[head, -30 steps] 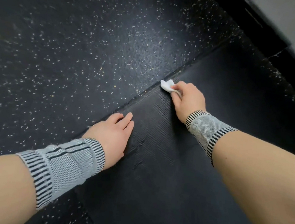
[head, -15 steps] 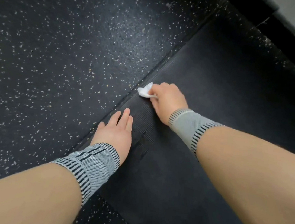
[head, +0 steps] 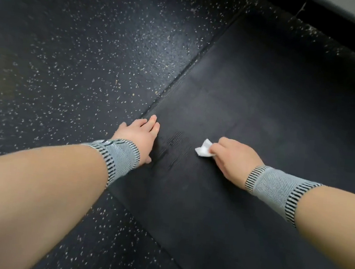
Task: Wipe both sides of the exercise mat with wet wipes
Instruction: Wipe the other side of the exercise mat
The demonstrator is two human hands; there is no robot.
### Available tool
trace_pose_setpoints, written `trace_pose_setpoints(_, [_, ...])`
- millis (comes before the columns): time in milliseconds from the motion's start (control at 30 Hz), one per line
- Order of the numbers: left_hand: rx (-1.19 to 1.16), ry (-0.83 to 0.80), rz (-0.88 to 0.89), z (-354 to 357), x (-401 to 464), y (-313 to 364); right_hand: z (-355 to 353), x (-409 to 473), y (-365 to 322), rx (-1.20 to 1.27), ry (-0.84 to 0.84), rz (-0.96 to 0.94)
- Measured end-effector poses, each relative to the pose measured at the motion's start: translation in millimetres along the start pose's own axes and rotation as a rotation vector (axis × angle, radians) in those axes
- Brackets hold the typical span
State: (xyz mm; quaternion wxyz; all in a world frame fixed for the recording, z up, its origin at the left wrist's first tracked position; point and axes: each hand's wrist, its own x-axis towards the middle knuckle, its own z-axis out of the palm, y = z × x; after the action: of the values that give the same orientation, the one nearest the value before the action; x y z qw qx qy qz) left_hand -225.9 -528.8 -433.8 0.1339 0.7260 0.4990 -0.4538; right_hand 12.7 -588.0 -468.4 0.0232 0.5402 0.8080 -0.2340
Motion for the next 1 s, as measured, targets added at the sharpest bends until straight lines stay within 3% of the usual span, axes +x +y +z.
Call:
trace_pose_setpoints(33, [0.014, 0.004, -0.002, -1.2, -0.1, 0.9, -4.0, -1.2, 3.8, -0.016, -0.002, 0.015])
trace_pose_setpoints(167, [0.044, 0.006, 0.005, -1.7, 1.7, 2.7, -14.3, 17.2, 36.2, 0.047, 0.211, 0.437])
trace_pose_setpoints(200, [0.06, 0.017, 0.011, 0.3, 2.9, 2.1, -11.8, 18.7, 36.9, 0.022, 0.236, 0.454])
trace_pose_setpoints(400, [0.101, 0.137, 0.08, 12.2, 7.9, -8.1, 7.7, -3.7, 9.2, 0.055, 0.129, 0.056])
trace_pose_setpoints(433, [0.106, 0.153, 0.092, 13.5, 8.7, -9.3, 2.9, -0.1, 16.1, 0.029, 0.162, 0.079])
trace_pose_setpoints(567, [0.143, 0.215, 0.13, 16.2, 11.2, -15.2, -3.0, 13.1, 41.1, 0.01, 0.397, 0.481])
trace_pose_setpoints(633, [0.165, 0.222, 0.133, 14.5, 12.9, -14.9, 8.5, 8.1, 23.0, -0.015, 0.396, 0.521])
trace_pose_setpoints(700, [0.196, 0.224, 0.136, 12.1, 15.4, -14.2, 26.0, -7.1, -7.2, -0.007, 0.358, 0.487])
trace_pose_setpoints(800, [0.223, 0.244, 0.155, 11.4, 16.6, -14.9, 45.6, -41.6, -45.3, 0.051, 0.299, 0.236])
trace_pose_setpoints(867, [0.21, 0.26, 0.163, 14.1, 17.8, -16.4, 47.8, -53.2, -46.4, 0.029, 0.246, 0.184])
trace_pose_setpoints(1000, [0.122, 0.314, 0.165, 20.4, 17.7, -16.8, 44.0, -64.5, -30.9, -0.035, 0.428, 0.676])
